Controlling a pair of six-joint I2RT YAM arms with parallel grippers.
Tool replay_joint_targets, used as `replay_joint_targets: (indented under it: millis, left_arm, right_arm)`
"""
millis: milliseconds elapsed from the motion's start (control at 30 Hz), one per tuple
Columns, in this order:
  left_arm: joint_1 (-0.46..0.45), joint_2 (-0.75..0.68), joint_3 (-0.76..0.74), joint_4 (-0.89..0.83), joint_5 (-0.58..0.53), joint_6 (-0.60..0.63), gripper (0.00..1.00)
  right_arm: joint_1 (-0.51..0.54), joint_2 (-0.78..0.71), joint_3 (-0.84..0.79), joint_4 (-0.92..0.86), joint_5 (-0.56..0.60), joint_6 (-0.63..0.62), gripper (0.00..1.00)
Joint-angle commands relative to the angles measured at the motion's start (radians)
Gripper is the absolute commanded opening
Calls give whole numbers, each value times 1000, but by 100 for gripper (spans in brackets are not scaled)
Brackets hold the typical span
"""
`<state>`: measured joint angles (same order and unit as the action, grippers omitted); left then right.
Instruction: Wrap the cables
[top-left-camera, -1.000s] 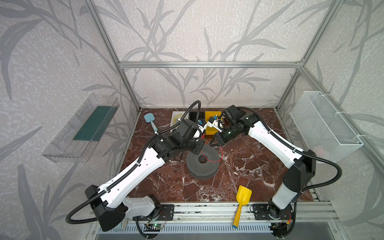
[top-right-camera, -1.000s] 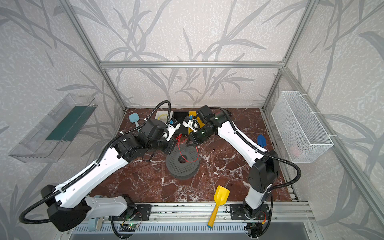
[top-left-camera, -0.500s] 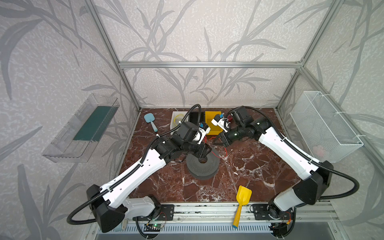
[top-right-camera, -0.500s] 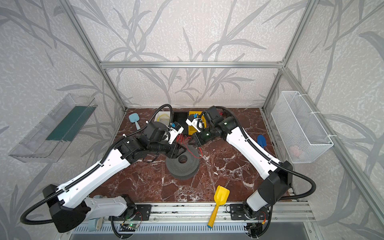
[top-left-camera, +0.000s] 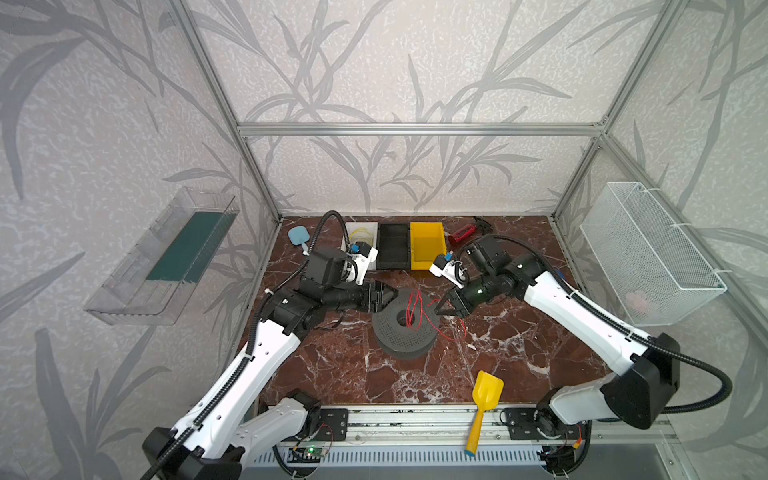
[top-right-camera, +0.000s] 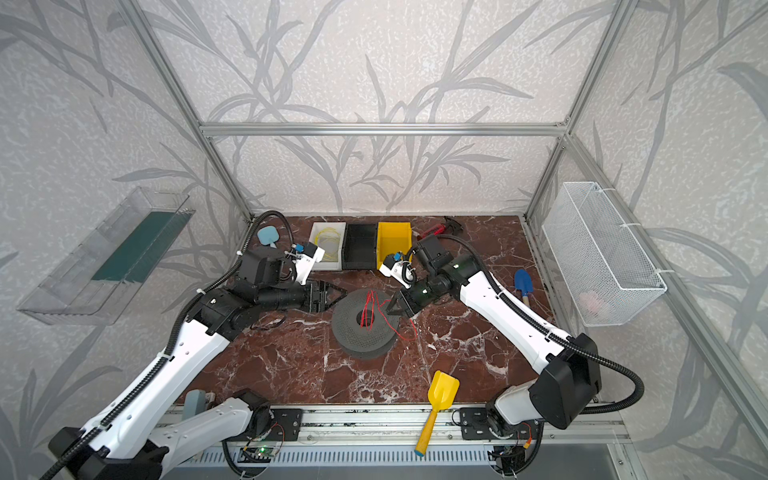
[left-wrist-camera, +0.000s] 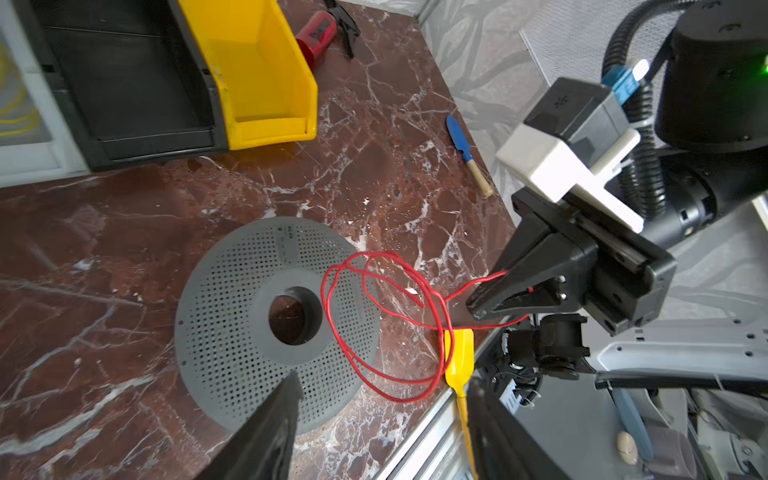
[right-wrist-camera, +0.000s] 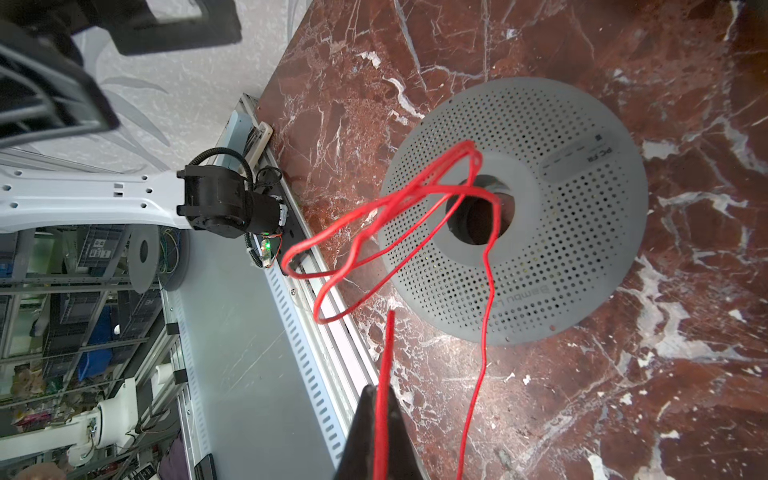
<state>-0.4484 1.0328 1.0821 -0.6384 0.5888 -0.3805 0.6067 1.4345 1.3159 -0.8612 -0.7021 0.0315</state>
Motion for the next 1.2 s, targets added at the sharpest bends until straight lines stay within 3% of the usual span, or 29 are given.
replay_joint_targets:
  millis: [0,167,667,1033,1167]
  left_arm:
    - [8,19,-46,86,195,-37,59]
    - [2,14,-127,221,339,-106,57]
    - [-57,64,-151,229,289,-64,49]
    - [-75,96,-154,227,235,-52,24]
    - [-77,94,-147,212,205,-51,7]
  right_arm:
    - [-2,-42,-7,26,-43,-17,0]
    - [-2,-49,-15,39,-47,-9,0]
    - [-1,-26,-1,75,-86,15,0]
    - [0,-32,-10,91,-90,24,0]
    - [0,-34,-12,95,-82,24,0]
